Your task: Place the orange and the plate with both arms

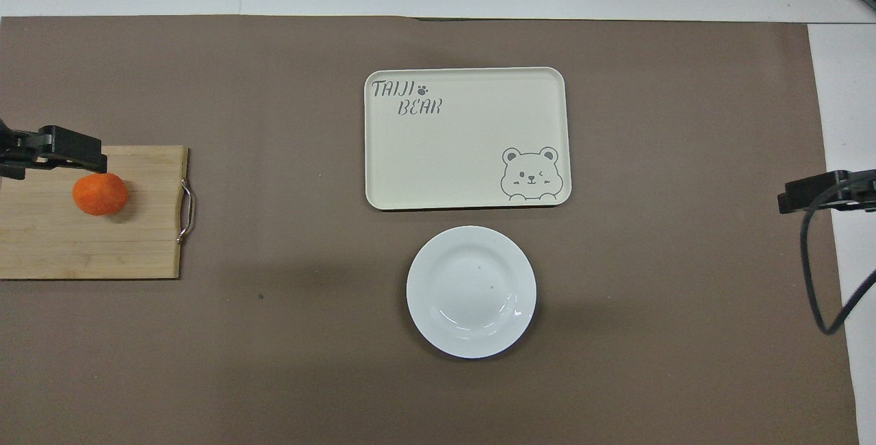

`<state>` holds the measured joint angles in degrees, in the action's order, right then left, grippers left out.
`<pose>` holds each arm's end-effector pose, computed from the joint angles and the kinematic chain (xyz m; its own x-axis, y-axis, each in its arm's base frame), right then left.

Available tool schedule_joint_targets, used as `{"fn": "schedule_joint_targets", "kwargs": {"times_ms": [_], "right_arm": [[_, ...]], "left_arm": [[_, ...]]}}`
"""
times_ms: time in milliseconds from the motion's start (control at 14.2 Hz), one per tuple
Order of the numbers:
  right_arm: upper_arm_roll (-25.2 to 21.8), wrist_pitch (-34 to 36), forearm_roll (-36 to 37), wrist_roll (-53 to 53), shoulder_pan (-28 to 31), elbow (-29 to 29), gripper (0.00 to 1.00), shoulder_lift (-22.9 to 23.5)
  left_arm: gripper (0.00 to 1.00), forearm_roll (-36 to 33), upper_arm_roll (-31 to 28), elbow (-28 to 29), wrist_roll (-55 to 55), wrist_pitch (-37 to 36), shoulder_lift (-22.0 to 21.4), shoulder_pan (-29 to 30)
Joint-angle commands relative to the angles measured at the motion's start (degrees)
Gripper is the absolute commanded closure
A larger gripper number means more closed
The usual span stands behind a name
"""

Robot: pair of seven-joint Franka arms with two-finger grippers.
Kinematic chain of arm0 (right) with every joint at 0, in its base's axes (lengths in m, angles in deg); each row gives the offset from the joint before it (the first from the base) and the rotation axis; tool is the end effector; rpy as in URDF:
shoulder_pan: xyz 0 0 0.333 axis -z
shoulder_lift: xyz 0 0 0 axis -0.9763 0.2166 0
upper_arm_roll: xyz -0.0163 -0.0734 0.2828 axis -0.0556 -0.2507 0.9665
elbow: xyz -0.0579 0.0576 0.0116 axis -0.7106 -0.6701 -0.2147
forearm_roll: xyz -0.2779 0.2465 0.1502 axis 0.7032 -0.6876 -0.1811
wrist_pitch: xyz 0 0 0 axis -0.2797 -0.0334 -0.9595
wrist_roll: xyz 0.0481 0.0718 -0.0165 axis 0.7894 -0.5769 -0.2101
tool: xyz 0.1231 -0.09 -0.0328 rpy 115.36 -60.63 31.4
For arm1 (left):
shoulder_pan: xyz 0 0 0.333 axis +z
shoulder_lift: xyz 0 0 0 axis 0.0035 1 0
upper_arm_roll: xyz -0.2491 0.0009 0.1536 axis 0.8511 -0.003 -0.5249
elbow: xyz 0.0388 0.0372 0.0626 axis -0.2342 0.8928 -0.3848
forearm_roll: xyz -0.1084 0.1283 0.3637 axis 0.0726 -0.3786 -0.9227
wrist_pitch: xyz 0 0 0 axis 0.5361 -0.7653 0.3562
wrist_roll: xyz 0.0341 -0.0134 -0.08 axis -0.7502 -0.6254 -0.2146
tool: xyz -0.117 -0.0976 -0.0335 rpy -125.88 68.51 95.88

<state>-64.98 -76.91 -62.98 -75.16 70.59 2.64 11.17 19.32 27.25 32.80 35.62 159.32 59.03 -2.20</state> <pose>0.5337 -0.0195 0.5779 0.9996 -0.0072 -0.0256 -0.0067 -0.9998 0.0204 0.5695 -0.0286 0.5511 0.9997 0.0122 0.0234 0.0120 -0.9999 0.0084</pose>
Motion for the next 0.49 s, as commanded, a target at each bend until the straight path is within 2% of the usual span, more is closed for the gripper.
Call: {"fn": "schedule_joint_targets", "kwargs": {"times_ms": [0, 424], "right_arm": [[0.3, -0.9, -0.3, -1.2, 0.7, 1.3, 0.00, -1.0], [0.3, -0.9, -0.3, -1.2, 0.7, 1.3, 0.00, -1.0]], "left_arm": [[0.00, -0.8, 0.0, 0.9, -0.1, 1.7, -0.2, 0.5], [0.00, -0.8, -0.6, 3.5, 6.4, 5.5, -0.1, 3.1]]}}
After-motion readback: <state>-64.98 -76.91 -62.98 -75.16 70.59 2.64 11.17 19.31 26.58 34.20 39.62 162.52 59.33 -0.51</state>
